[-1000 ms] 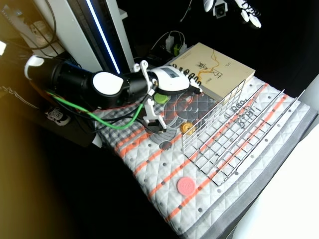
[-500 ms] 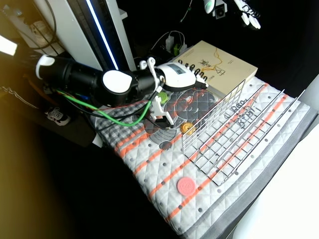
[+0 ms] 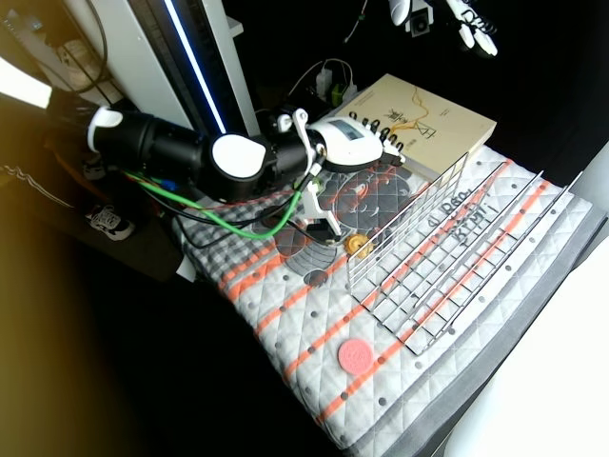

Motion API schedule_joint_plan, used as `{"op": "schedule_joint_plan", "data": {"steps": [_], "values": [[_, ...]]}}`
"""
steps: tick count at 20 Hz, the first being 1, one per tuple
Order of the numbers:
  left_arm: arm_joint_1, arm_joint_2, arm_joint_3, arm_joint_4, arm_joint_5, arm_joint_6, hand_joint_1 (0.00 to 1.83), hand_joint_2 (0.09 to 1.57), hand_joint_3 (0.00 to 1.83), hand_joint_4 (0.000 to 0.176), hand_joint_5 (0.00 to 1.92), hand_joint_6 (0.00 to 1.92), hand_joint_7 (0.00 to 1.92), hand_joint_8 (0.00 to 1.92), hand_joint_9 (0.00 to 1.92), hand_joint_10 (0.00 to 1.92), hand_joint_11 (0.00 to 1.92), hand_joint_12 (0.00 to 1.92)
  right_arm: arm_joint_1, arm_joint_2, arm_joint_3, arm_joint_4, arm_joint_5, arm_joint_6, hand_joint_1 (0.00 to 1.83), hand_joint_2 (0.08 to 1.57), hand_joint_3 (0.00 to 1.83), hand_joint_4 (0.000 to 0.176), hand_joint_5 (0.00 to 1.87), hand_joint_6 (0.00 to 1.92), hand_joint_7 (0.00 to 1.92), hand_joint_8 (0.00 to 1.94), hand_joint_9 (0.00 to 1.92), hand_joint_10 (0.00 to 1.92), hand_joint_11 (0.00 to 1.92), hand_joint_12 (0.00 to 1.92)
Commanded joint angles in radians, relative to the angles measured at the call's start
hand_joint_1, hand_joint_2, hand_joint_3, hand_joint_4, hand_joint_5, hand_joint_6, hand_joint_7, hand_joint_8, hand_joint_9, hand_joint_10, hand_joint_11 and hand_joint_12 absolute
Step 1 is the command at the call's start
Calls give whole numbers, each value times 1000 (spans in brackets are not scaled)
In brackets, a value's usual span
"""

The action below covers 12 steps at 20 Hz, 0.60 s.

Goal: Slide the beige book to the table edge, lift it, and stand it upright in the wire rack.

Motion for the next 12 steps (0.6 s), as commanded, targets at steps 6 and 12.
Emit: {"op": "schedule_joint_plan", "data": {"steps": [6, 12], "values": [[-4, -2, 7, -5, -131, -8, 0, 1178, 5, 145, 85, 11, 0, 0, 0, 0, 0, 0, 18, -36, 16, 77, 44, 2, 0, 1359, 0, 0, 298, 7, 353, 9, 362, 11, 404, 81], [-4, -4, 8, -5, -131, -10, 0, 1198, 12, 136, 88, 8, 0, 0, 0, 0, 0, 0, 25, -51, 24, 84, 44, 1, 0, 1365, 1, 0, 324, 12, 380, 14, 376, 10, 413, 93]]}}
